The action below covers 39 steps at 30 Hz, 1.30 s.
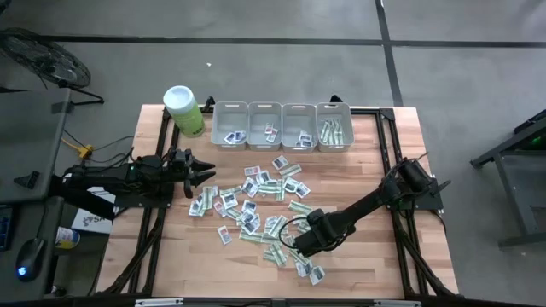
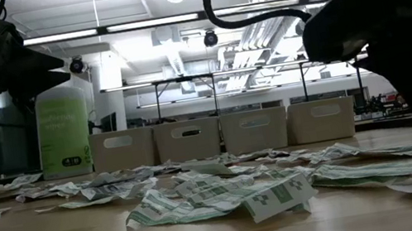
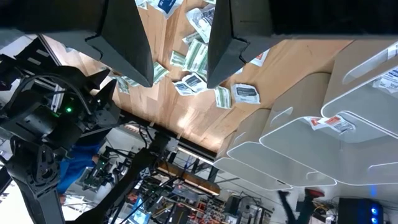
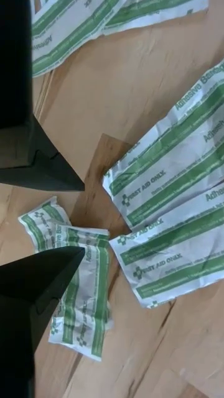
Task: Pick & Place First Aid Supplies
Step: Put the bandage into the right gray bin
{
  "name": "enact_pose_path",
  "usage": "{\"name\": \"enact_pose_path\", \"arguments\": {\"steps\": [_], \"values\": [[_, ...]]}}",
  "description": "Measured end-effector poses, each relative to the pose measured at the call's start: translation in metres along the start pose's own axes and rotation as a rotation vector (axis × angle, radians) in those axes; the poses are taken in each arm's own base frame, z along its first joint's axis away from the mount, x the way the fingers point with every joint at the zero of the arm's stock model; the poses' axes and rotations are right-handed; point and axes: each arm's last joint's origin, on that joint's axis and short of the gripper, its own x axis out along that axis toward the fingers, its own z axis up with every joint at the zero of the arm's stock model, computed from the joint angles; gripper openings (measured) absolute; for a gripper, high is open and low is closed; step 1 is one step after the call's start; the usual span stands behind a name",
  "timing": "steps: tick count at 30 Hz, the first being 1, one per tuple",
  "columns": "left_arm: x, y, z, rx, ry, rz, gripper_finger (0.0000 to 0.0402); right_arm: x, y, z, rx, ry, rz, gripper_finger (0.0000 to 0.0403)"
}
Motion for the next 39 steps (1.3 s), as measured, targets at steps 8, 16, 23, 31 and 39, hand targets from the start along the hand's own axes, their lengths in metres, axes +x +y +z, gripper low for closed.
{"name": "enact_pose_path", "arguments": {"steps": [8,16,23,31,39], "values": [[0.0,0.0,0.0,0.0,0.0,0.0,0.015,0.0,0.0,-0.002,-0.002,-0.005,0.0,0.0149],[0.0,0.0,0.0,0.0,0.0,0.0,0.015,0.009,0.001,-0.006,-0.002,0.009,-0.024,0.0149],[0.0,0.0,0.0,0.0,0.0,0.0,0.015,0.012,0.003,-0.005,-0.01,-0.003,-0.031,0.0149],[0.0,0.0,0.0,0.0,0.0,0.0,0.015,0.012,0.002,-0.005,-0.016,-0.027,-0.037,0.0108],[0.0,0.0,0.0,0.0,0.0,0.0,0.015,0.01,0.0,-0.004,-0.057,-0.047,-0.046,0.0015]]}}
